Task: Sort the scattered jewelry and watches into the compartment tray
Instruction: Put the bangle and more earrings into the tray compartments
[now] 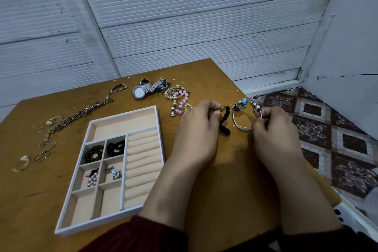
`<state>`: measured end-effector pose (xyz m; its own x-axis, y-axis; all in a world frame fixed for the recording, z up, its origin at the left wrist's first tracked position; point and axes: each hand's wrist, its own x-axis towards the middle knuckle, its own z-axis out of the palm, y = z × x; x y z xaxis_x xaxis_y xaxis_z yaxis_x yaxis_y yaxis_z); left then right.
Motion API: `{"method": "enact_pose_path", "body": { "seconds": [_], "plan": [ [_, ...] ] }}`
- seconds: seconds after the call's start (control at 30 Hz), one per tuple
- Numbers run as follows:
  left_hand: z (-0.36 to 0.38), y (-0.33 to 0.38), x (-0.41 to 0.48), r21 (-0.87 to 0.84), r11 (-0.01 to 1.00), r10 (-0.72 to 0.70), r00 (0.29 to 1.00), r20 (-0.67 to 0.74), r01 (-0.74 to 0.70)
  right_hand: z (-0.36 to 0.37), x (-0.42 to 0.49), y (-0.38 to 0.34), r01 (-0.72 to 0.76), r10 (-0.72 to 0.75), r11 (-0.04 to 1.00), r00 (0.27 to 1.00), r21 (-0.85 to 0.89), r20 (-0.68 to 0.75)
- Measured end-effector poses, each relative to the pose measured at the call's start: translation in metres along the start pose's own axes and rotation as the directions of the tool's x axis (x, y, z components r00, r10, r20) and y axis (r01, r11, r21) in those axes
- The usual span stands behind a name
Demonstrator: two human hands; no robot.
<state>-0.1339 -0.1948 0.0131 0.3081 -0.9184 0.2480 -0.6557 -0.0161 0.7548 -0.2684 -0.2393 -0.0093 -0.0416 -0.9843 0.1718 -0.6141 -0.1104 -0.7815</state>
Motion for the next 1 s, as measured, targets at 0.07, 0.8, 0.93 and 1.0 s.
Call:
{"method": "enact_pose_path", "body": {
  "seconds": [0.07, 0.8, 0.93, 1.0],
  "plan": [
    [-0.003, -0.001, 0.001, -0.035, 0.999, 0.002, 1.000, 0.002, -0.002, 0.001, -0.001, 0.000, 0.018, -0.018, 1.000, 1.000, 0.005, -0.003],
    [-0.119, -0.039, -0.025, -0.394, 0.919, -0.132, 0.930, -0.342, -0.015, 0.038, -0.041, -0.062, 0.261, -0.273, 0.944, 0.962, 0.204, 0.029],
    [-0.143, -0.061, -0.031, -0.441, 0.897, -0.214, 0.872, -0.440, -0.002, 0.052, -0.051, -0.079, 0.258, -0.286, 0.930, 0.955, 0.262, 0.074],
    [-0.153, -0.073, -0.032, -0.456, 0.890, -0.241, 0.846, -0.476, -0.003, 0.059, -0.055, -0.089, 0.264, -0.301, 0.918, 0.950, 0.298, 0.086]
  ]
}}
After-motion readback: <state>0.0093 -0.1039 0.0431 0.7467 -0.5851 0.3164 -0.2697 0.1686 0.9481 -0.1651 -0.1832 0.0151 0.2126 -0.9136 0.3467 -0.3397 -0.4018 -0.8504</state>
